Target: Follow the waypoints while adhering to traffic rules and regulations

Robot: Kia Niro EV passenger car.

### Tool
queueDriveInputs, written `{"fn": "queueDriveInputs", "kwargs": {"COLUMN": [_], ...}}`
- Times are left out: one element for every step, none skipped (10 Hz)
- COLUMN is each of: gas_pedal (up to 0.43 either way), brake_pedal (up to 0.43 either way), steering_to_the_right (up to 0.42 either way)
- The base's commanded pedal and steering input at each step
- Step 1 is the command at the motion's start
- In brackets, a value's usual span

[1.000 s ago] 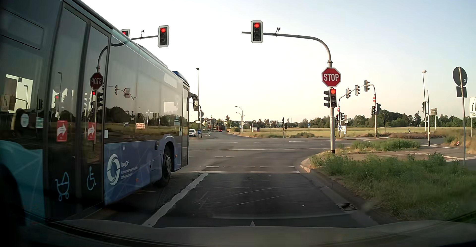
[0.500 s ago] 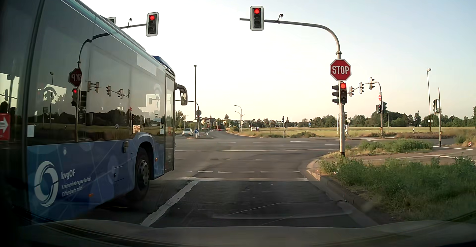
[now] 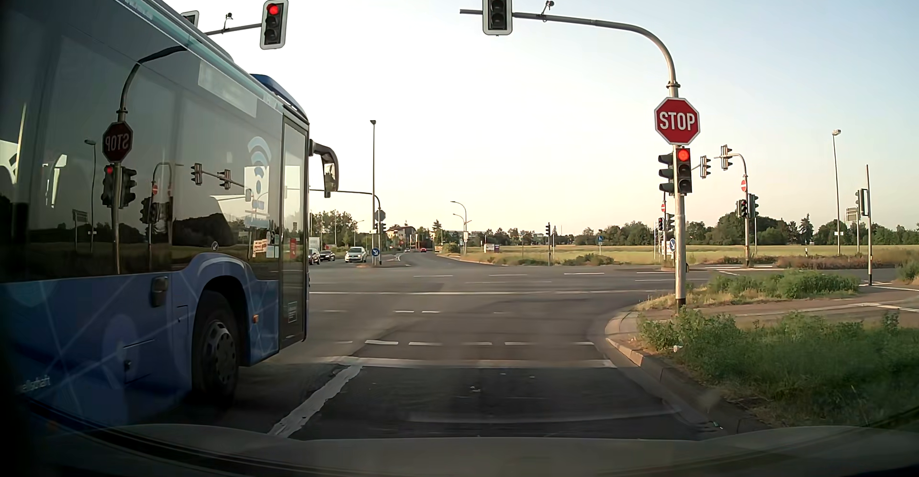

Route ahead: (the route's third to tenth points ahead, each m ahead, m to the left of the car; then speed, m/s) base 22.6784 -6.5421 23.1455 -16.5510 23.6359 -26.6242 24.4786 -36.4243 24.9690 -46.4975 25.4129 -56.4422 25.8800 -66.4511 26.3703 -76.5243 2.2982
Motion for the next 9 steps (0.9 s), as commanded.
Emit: {"fn": "queueDriveInputs", "kwargs": {"gas_pedal": [0.000,0.000,0.000,0.000,0.000,0.000,0.000,0.000,0.000], "brake_pedal": [0.232,0.232,0.232,0.232,0.232,0.232,0.232,0.232,0.232], "steering_to_the_right": [0.003,0.003,0.004,0.003,0.003,0.003,0.003,0.003,0.003]}}
